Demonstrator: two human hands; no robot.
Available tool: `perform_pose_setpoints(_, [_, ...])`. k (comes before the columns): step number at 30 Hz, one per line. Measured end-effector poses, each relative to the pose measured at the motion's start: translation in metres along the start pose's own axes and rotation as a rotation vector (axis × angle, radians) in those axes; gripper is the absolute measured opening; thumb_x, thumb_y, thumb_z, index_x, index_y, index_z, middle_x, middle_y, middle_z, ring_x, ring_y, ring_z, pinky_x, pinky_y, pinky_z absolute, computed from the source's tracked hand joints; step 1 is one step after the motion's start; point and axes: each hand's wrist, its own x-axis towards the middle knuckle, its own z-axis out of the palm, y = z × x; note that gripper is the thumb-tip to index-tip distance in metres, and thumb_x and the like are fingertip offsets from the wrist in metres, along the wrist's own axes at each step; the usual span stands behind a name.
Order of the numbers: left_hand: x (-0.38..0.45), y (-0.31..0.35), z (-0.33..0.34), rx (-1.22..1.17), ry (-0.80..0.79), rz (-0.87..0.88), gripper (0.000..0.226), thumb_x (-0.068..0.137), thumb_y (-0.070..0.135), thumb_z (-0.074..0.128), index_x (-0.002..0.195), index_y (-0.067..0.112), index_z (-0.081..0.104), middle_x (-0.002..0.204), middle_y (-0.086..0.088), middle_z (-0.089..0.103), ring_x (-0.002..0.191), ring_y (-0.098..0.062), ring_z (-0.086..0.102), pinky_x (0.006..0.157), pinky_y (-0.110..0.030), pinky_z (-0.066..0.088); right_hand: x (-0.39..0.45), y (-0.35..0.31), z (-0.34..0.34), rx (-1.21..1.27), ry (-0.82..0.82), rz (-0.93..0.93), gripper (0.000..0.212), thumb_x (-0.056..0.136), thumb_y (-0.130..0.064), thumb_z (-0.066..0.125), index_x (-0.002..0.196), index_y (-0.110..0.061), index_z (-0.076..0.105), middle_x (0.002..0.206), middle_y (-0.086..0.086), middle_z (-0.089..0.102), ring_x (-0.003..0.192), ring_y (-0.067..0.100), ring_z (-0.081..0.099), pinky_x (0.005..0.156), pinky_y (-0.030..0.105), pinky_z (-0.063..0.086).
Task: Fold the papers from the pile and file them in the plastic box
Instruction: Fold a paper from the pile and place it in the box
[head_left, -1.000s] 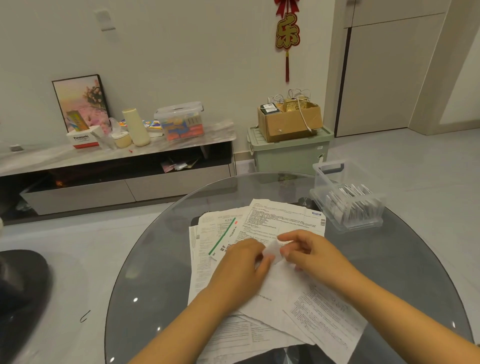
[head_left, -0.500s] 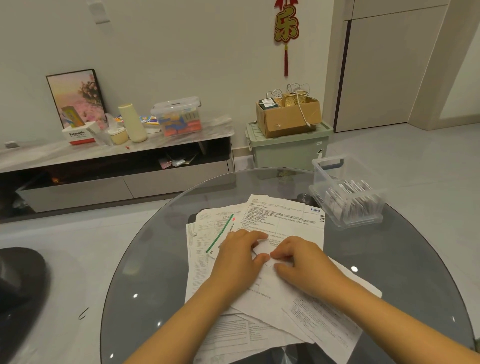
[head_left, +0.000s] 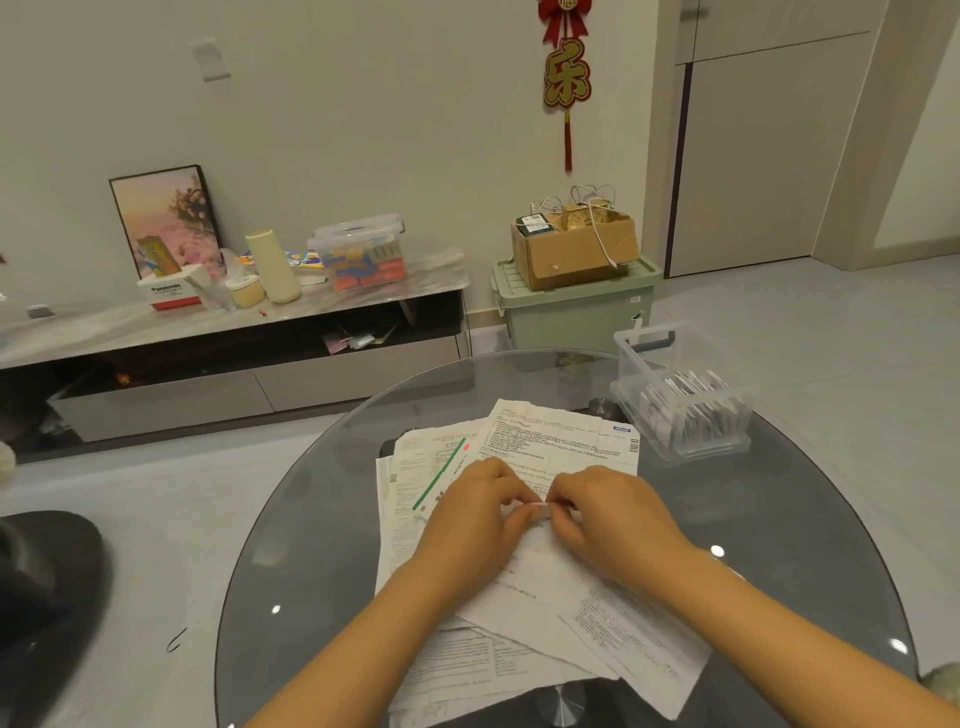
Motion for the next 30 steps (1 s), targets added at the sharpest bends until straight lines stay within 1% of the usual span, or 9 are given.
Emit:
perform_pose_setpoints(4, [0.004,0.018,-0.005,-0.130,0.146,-0.039,0.008,0.086,0.022,0.066,0.086,0.026,0.074,0.081,0.017,0.056,0.075,0.004,0.051,0.068,-0.006,0.035,0.002,0.007,-0.015,0.066,0.066,-0.061,0.023,0.096,-0.028,0.043,0.100,-0.017,0.063,0.096,-0.003,0.062,0.096,0.017,0.051,0.075,0.029,0.039])
perform_pose_setpoints(8, [0.005,0.037,-0.006,-0.306,0.252,-0.096,0.023,0.084,0.016,0.067,0.075,0.037,0.068,0.078,0.016,0.065,0.076,0.003,0.055,0.065,-0.006,0.038,0.002,0.014,-0.028,0.137,0.098,-0.062,0.019,0.097,-0.027,0.044,0.100,-0.020,0.062,0.097,-0.006,0.059,0.093,0.012,0.048,0.079,0.026,0.041])
perform_pose_setpoints(12, [0.013,0.048,-0.011,-0.275,0.290,-0.052,0.028,0.083,0.012,0.068,0.069,0.037,0.064,0.075,0.015,0.064,0.073,0.001,0.054,0.063,-0.006,0.037,0.000,0.016,-0.039,0.307,0.155,0.006,0.009,0.093,-0.023,0.053,0.091,-0.021,0.062,0.084,-0.015,0.056,0.081,0.000,0.046,0.070,0.014,0.038])
perform_pose_setpoints(14, [0.024,0.055,-0.013,-0.282,0.283,-0.057,0.025,0.083,0.012,0.068,0.070,0.033,0.067,0.076,0.013,0.065,0.073,0.002,0.054,0.063,-0.006,0.037,0.002,0.021,-0.045,0.328,0.168,0.036,0.008,0.092,-0.022,0.053,0.091,-0.021,0.061,0.083,-0.016,0.055,0.081,-0.001,0.047,0.070,0.015,0.039])
perform_pose_setpoints(17, [0.040,0.067,-0.015,-0.274,0.234,-0.065,0.014,0.084,0.015,0.067,0.077,0.026,0.073,0.079,0.011,0.064,0.072,0.005,0.053,0.064,-0.005,0.037,0.007,0.033,-0.055,0.333,0.189,0.089,0.008,0.091,-0.022,0.055,0.092,-0.021,0.063,0.083,-0.015,0.056,0.082,0.003,0.050,0.075,0.023,0.045])
perform_pose_setpoints(20, [0.058,0.078,-0.015,-0.284,0.192,-0.044,0.013,0.086,0.016,0.066,0.083,0.026,0.074,0.081,0.013,0.063,0.071,0.008,0.052,0.064,-0.003,0.036,0.012,0.045,-0.065,0.328,0.205,0.145,0.007,0.090,-0.023,0.057,0.090,-0.023,0.064,0.084,-0.010,0.061,0.082,0.006,0.054,0.075,0.027,0.047])
perform_pose_setpoints(23, [0.076,0.088,-0.012,-0.295,0.158,-0.020,0.013,0.087,0.018,0.064,0.087,0.027,0.073,0.084,0.016,0.062,0.075,0.005,0.055,0.066,-0.003,0.038,0.014,0.055,-0.074,0.332,0.244,0.189,0.005,0.088,-0.022,0.059,0.087,-0.023,0.064,0.082,-0.010,0.062,0.080,0.006,0.056,0.074,0.028,0.049])
perform_pose_setpoints(25, [0.086,0.095,-0.010,-0.302,0.145,-0.016,0.012,0.088,0.019,0.063,0.088,0.026,0.073,0.086,0.016,0.062,0.076,0.003,0.055,0.066,-0.002,0.039,0.016,0.062,-0.079,0.337,0.276,0.228,0.004,0.087,-0.021,0.060,0.085,-0.024,0.063,0.080,-0.010,0.063,0.078,0.007,0.057,0.071,0.026,0.049])
perform_pose_setpoints(30, [0.116,0.109,-0.001,-0.376,0.116,0.027,0.013,0.089,0.015,0.062,0.089,0.023,0.072,0.091,0.010,0.064,0.074,0.005,0.056,0.066,-0.004,0.041,0.022,0.080,-0.087,0.341,0.372,0.295,0.005,0.087,-0.018,0.062,0.087,-0.021,0.067,0.076,-0.012,0.060,0.071,0.003,0.055,0.060,0.012,0.040])
